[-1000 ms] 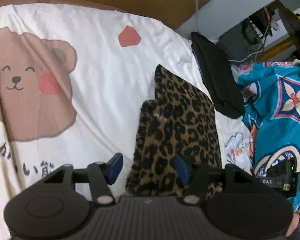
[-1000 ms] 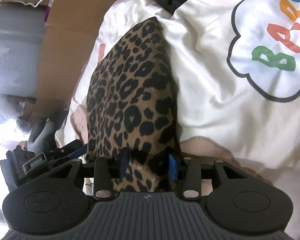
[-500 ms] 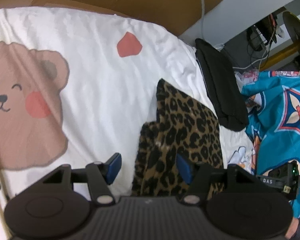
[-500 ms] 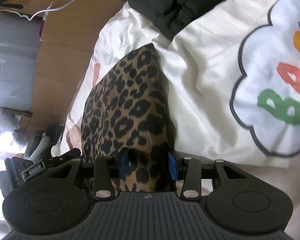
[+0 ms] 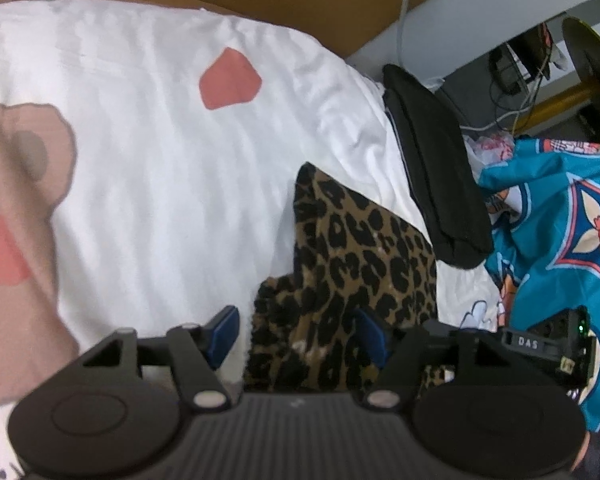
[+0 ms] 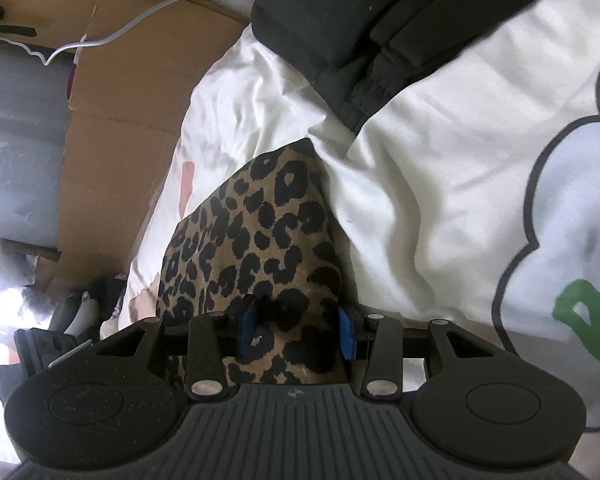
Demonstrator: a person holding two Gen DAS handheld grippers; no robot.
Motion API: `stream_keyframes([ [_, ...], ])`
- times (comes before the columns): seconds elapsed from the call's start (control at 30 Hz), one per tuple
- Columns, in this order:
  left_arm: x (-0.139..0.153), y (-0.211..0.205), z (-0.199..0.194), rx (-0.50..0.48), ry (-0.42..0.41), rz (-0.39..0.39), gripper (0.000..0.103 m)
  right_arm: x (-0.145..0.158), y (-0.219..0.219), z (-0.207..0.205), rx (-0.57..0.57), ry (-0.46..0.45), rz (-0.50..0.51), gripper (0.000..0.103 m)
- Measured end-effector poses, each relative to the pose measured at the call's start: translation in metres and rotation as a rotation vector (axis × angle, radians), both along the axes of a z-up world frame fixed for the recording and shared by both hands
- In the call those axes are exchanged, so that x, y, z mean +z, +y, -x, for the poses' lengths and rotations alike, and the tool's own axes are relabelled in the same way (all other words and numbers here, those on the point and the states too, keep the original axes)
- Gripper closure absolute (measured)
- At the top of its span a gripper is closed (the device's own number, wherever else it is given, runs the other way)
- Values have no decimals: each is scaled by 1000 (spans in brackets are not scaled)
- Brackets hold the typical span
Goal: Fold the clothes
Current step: 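Lift the leopard-print bundle off the duvet with both tools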
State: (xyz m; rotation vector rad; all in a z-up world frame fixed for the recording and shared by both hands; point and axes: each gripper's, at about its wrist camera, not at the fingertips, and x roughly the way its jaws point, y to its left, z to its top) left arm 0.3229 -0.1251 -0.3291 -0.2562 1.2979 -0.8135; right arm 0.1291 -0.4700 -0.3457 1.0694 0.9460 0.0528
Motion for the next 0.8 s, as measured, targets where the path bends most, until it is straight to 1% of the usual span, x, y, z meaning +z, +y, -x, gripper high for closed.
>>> stream_keyframes([
  [0.2,-6,-6,-5,-50,7,23,30,-3,-2,-4,56,-6,-34,59],
  [0.27,-6,-9,-5,-75,3,32,31,-3,-1,-6,75,-6,-31,59],
  [0.3,-6,-11,-5,-91,2,32,35,-3,0,-7,82,-6,-28,59],
  [0.33,-7,-14,-6,-108,0,31,47,-2,1,-9,89,-6,-17,59],
  [0.37,-7,-16,-6,-117,-11,11,55,-1,3,-10,95,-5,-4,64],
  [0.4,-6,-16,-6,-122,-12,13,57,2,5,-11,97,6,15,68],
  [0.43,-5,-16,-6,-127,-13,18,61,6,6,-11,100,16,35,78],
  [0.47,-4,-15,-6,-132,-13,22,65,9,8,-12,104,25,55,84],
  [0.53,0,-16,-4,-142,-35,23,69,24,14,-14,132,5,112,90],
  [0.57,3,-16,-2,-144,-49,23,70,29,17,-14,136,-8,129,91],
  [0.63,8,-16,2,-148,-68,16,70,34,22,-11,140,-24,150,91],
  [0.7,12,-16,5,-152,-85,4,68,34,27,-7,138,-30,161,88],
  [0.73,13,-16,6,-154,-92,-4,63,32,27,-5,130,-20,157,87],
  [0.77,14,-16,6,-144,-95,-24,53,31,26,-2,122,-11,153,83],
  [0.8,14,-15,7,-135,-94,-43,48,28,25,0,117,-7,142,80],
])
